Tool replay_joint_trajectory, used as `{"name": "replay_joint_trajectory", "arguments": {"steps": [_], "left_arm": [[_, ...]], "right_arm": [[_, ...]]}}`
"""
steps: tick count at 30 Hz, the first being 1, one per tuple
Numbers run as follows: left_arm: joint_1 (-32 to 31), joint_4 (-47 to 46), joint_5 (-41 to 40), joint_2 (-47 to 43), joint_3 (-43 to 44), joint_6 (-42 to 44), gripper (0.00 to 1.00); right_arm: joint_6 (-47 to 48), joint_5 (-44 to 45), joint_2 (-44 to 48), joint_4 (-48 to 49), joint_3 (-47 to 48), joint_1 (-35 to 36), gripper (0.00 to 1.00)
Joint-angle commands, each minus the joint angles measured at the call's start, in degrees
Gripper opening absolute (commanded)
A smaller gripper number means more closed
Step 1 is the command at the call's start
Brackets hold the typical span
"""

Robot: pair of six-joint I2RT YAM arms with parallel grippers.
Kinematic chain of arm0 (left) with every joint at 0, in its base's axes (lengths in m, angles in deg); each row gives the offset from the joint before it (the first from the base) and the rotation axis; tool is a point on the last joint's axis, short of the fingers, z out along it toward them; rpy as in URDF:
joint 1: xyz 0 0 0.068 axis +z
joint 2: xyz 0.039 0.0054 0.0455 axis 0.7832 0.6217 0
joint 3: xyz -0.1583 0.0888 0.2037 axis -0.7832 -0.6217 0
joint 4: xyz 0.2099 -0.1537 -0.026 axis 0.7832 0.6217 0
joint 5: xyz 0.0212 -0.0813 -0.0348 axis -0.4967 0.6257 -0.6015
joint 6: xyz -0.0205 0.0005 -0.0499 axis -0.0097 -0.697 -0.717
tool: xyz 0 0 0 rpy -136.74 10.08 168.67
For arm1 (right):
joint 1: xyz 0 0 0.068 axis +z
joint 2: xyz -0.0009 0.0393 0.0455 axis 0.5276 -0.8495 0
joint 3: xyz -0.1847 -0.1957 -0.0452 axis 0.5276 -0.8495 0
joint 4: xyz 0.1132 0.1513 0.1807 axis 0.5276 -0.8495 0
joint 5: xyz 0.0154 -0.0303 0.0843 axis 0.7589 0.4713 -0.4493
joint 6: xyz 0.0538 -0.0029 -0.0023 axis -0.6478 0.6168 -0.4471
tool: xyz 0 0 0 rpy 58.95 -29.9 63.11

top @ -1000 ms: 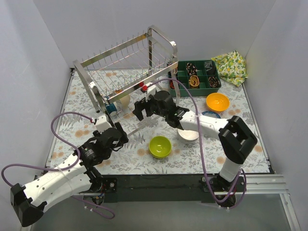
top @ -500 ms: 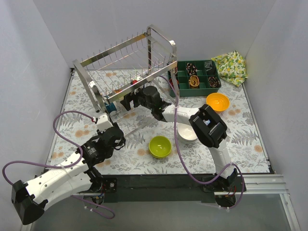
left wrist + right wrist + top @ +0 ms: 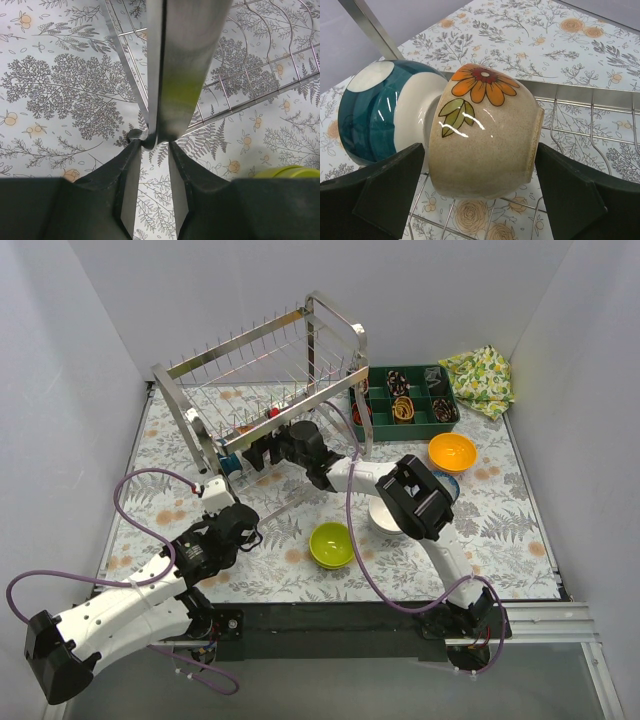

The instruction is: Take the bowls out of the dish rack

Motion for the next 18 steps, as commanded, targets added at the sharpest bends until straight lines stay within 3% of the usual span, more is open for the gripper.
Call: {"name": "replay_joint_trajectory", "arguments": {"steps": [1, 6, 9, 10, 12, 13, 18], "left_arm": [[0.00, -1.77, -1.01, -0.28, 1.61, -0.68, 0.25], [0.00, -1.59, -1.10, -0.28, 1.53, -0.86, 0.20], [0.00, -1.68, -1.19, -0.20, 1.61, -0.86, 0.19], [0.00, -1.68, -1.10, -0.02, 1.53, -0.86, 0.19], [0.00, -1.77, -1.02, 0.07, 1.61, -0.77, 0.18], [0.00, -1.68, -1.01, 0.07, 1.70, -0.59, 0.18], [0.00, -1.85, -1.10, 0.33, 1.61, -0.68, 0.18]], "right_arm": [[-1.19, -0.46, -1.71, 3.61, 3.47, -0.17, 0.97], [-1.63, -2.65, -1.36, 3.61, 3.48, -0.17, 0.81], [-1.19, -3.27, -0.13, 3.61, 2.51, 0.00, 0.62], [-0.75, -3.18, 0.31, 3.61, 2.16, 0.18, 0.49], [1.00, -2.22, 1.28, 3.61, 1.28, 0.44, 0.38], [1.88, -1.78, 1.63, 3.61, 1.02, 0.88, 0.27], [8.02, 3.39, 3.47, 3.61, -0.04, 2.46, 0.10]]}}
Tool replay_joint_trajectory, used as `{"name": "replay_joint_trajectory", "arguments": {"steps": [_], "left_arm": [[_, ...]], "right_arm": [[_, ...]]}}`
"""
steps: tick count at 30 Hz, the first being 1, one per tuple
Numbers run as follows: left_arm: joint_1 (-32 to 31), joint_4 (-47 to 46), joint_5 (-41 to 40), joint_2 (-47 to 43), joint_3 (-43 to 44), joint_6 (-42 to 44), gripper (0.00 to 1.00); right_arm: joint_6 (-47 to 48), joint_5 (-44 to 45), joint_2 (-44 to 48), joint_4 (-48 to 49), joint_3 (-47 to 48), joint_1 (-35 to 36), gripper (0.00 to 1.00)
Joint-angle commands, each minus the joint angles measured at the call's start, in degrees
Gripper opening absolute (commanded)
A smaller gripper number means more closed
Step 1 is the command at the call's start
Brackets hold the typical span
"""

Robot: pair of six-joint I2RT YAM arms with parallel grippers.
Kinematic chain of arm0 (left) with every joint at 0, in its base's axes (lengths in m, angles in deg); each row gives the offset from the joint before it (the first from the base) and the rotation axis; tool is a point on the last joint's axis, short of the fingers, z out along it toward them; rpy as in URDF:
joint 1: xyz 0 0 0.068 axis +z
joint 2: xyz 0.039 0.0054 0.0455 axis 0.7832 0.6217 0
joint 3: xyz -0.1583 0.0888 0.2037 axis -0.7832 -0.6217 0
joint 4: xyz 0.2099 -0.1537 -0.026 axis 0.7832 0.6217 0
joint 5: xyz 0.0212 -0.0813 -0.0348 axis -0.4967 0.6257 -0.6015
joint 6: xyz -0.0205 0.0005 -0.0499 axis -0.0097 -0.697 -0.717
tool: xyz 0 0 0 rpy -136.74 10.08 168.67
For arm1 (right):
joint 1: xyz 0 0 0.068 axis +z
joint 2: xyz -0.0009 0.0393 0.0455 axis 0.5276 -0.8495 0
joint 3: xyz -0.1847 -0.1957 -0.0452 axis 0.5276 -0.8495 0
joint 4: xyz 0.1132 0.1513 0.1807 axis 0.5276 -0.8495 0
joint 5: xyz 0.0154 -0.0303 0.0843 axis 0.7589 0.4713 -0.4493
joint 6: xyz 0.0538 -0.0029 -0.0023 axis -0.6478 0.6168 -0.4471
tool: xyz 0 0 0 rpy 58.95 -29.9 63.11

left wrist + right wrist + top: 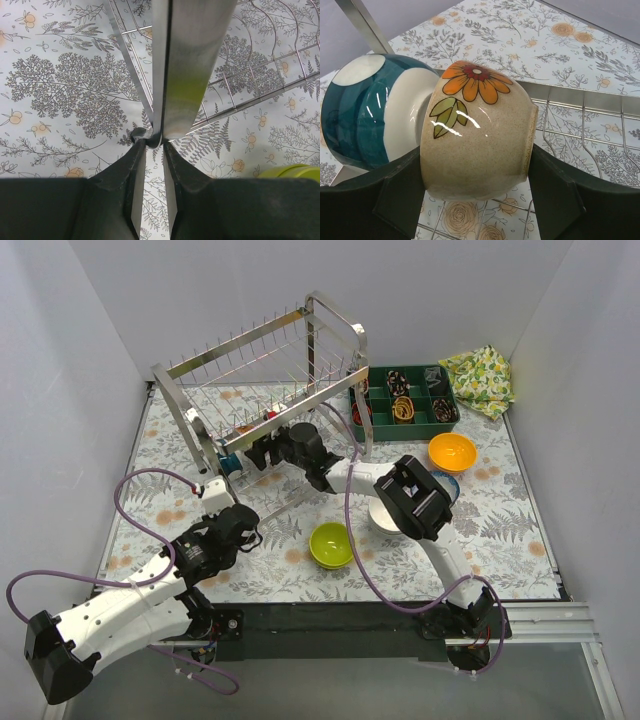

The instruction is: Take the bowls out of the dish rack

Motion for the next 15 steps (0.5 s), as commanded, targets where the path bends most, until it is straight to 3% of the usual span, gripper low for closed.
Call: {"name": "replay_joint_trajectory", "arguments": {"steps": [1, 4, 15], "left_arm": [[0.02, -2.73, -0.84, 0.46, 1.53, -1.01, 0.18], [0.02, -2.64, -0.93, 0.46, 1.61, -1.01, 0.17], [0.02, -0.09, -3.56, 0.99, 2.32, -3.20, 0.07]], "right_arm": [[6.42, 3.80, 4.83, 2.78, -0.87, 2.62, 0.08], [9.66, 8.28, 5.62, 3.56, -1.22, 3.58, 0.01], [17.15, 18.39, 10.02, 12.18, -6.93, 5.08, 0.01]]}}
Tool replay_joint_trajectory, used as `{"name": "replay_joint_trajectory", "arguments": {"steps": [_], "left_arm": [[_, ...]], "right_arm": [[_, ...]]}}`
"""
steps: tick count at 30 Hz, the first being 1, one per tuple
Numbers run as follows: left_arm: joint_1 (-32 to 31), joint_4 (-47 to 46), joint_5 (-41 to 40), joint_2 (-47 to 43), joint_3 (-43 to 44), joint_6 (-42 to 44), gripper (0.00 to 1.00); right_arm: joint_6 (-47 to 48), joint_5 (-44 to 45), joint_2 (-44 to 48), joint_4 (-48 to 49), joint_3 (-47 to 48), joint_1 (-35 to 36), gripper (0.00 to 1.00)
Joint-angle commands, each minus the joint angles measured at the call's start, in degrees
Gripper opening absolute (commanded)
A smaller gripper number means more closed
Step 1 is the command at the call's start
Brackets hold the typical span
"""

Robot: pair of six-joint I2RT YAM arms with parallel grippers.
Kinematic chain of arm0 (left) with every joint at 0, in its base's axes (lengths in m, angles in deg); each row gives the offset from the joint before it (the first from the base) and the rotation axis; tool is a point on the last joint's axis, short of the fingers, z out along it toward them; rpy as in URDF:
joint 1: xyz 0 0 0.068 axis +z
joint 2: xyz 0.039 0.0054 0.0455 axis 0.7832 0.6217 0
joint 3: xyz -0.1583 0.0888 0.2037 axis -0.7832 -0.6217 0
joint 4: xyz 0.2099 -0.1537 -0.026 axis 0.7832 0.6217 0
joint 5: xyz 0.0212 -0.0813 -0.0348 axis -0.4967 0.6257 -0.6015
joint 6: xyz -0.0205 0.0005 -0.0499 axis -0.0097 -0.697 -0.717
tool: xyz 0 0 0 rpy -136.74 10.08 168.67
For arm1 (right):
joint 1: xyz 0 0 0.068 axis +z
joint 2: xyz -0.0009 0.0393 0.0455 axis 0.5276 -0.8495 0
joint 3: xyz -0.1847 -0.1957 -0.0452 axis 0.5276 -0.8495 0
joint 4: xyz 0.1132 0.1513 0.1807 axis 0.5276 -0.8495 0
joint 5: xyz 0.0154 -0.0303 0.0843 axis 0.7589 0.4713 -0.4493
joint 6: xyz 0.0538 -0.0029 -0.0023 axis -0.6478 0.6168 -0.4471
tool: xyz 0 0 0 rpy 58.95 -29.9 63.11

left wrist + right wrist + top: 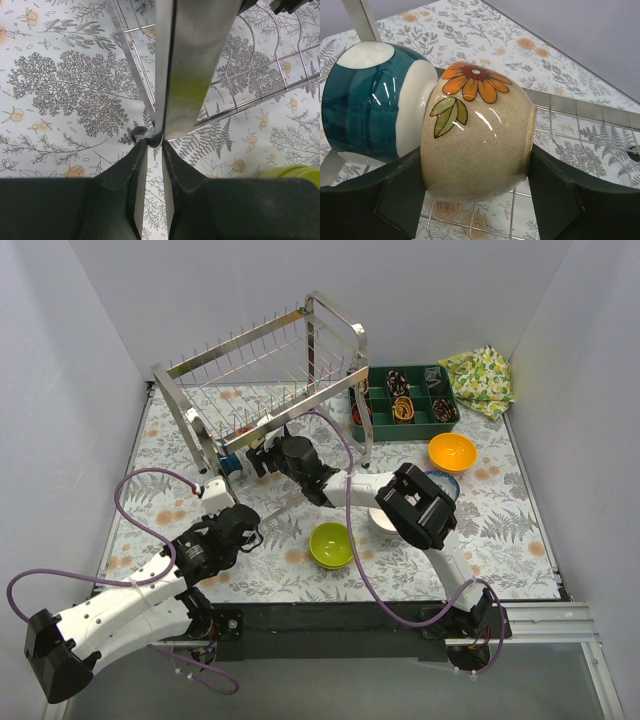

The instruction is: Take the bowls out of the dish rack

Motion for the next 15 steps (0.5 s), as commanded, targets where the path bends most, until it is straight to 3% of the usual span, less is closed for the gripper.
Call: {"name": "replay_joint_trajectory", "arguments": {"steps": [1, 12, 15], "left_arm": [[0.04, -0.84, -3.30, 0.75, 2.08, -2.75, 0.07], [2.94, -0.04, -4.36, 3.04, 2.78, -3.98, 0.03], [3.65, -0.74, -3.22, 2.25, 2.69, -3.98, 0.20]], "right_arm": [[4.12, 4.95, 6.04, 9.89, -1.58, 0.38, 0.01], [2.28, 6.71, 11.66, 11.74, -8.96, 0.38, 0.01], [0.53, 6.54, 14.21, 11.74, -12.03, 0.38, 0.01]]}}
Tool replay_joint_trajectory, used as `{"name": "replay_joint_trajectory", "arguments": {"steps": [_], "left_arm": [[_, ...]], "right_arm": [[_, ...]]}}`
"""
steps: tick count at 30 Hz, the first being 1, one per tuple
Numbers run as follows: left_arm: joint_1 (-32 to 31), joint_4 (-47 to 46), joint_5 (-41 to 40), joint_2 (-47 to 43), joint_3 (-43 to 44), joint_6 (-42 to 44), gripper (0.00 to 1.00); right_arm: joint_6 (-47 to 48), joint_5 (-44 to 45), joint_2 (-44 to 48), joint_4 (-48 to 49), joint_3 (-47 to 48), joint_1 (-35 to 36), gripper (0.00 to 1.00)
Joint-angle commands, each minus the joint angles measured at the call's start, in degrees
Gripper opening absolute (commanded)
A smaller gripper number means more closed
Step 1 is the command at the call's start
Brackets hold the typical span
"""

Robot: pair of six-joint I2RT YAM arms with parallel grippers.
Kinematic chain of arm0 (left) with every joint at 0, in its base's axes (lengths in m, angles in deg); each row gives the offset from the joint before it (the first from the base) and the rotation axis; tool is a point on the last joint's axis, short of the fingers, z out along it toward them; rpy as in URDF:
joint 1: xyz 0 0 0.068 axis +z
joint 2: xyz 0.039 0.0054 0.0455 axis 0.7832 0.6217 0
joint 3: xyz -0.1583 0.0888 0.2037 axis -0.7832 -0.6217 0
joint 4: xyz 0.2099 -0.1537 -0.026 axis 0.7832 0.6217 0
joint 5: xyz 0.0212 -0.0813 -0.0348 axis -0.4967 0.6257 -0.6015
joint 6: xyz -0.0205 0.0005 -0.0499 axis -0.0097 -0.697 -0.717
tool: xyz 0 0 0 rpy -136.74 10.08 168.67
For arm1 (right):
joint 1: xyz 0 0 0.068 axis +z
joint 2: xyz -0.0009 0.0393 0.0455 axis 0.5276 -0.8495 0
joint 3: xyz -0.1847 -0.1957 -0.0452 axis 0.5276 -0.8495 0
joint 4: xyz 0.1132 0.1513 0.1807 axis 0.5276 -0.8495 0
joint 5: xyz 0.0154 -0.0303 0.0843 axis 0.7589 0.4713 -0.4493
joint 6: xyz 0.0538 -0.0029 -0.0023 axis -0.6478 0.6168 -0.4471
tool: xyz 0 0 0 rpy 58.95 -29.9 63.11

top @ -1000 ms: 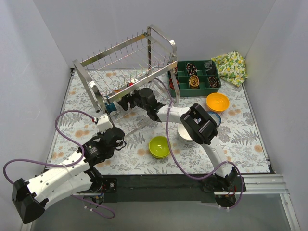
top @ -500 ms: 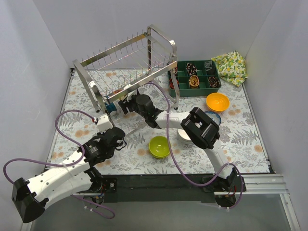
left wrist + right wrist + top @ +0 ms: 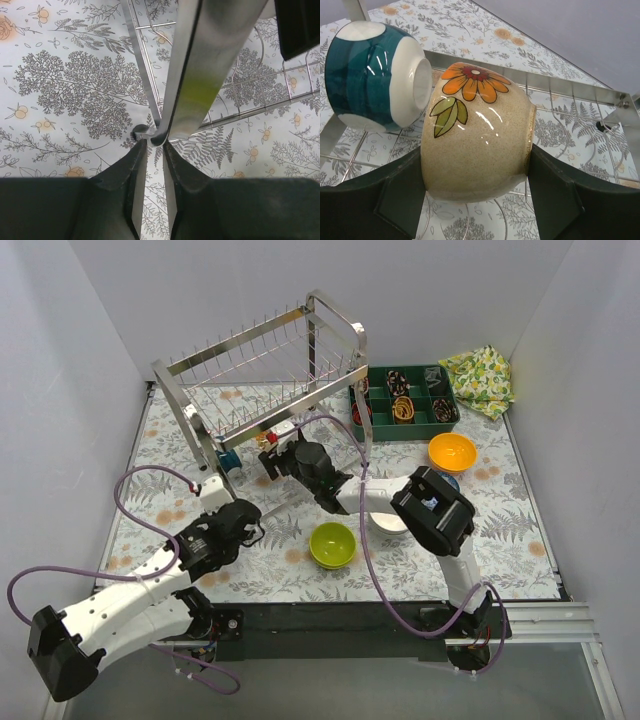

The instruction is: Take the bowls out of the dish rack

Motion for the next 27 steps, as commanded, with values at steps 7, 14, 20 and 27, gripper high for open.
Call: {"name": "replay_joint_trajectory", "arguments": {"steps": [7, 14, 20, 27], "left_arm": [[1.70, -1.54, 4.99, -5.12, 1.71, -0.06, 0.56], [1.70, 1.98, 11.75, -12.76, 3.03, 0.29, 0.69], [1.70, -0.20, 17.74, -16.10, 2.24, 1.70, 0.69], [1.70, -5.31, 20.03, -18.82, -1.44, 2.40, 0.73]], "right_arm": [[-6.12, -0.49, 15.07, 8.55, -9.45, -0.01, 0.01], [-12.09, -4.09, 22.81, 4.42, -15.25, -0.01, 0.01], [-20.70, -9.36, 30.64, -1.47, -20.88, -0.01, 0.01], [-30.46, -17.09, 37.23, -7.09, -24.84, -0.01, 0.01]]}}
